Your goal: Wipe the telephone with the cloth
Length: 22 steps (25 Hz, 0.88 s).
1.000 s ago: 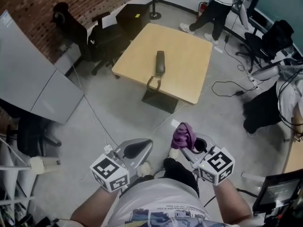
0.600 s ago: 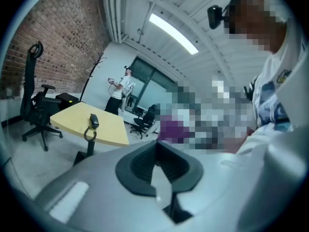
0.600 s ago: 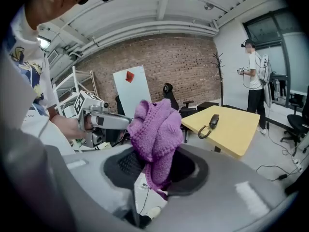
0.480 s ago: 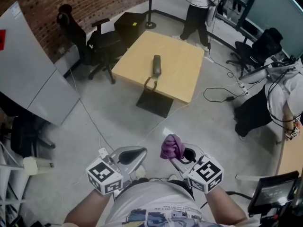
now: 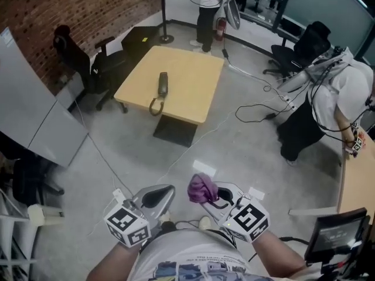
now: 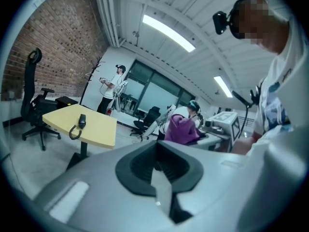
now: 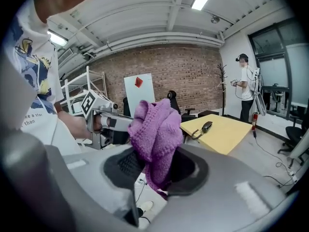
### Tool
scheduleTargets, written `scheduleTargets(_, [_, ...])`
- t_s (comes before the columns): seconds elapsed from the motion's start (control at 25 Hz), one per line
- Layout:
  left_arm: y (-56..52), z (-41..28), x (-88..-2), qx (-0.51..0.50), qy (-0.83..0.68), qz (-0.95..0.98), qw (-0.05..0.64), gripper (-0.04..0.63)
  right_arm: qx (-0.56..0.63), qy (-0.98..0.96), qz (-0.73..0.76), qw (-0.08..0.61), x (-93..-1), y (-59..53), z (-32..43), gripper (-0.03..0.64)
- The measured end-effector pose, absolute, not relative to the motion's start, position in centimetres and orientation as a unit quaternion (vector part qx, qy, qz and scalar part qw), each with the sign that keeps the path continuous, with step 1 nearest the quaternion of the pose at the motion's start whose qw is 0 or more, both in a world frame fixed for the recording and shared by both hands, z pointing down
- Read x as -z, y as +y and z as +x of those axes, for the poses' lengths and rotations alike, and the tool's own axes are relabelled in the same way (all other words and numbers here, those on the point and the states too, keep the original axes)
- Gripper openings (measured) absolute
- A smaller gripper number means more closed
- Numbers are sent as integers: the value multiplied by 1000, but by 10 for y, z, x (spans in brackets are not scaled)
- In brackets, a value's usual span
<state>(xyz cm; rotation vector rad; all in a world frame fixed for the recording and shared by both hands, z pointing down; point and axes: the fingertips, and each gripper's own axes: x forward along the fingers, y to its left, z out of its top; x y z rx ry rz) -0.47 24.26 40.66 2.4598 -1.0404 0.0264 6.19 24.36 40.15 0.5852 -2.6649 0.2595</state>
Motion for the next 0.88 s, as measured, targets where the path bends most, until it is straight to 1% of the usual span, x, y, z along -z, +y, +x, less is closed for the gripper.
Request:
scheduleTargets(0.36, [270,37,-404,-35,-389,891,233,3,-93,-956,195,200,-400,271,102,120])
scheduleTargets(0.6, [285,76,-424,-53,-394,882,252,3,-95,-957,195,193,-404,282,146,120])
scheduleTargets(0.88, [288,108,-396,-61,-356,904,230,3,-104,-950,227,190,-390,304,169,120])
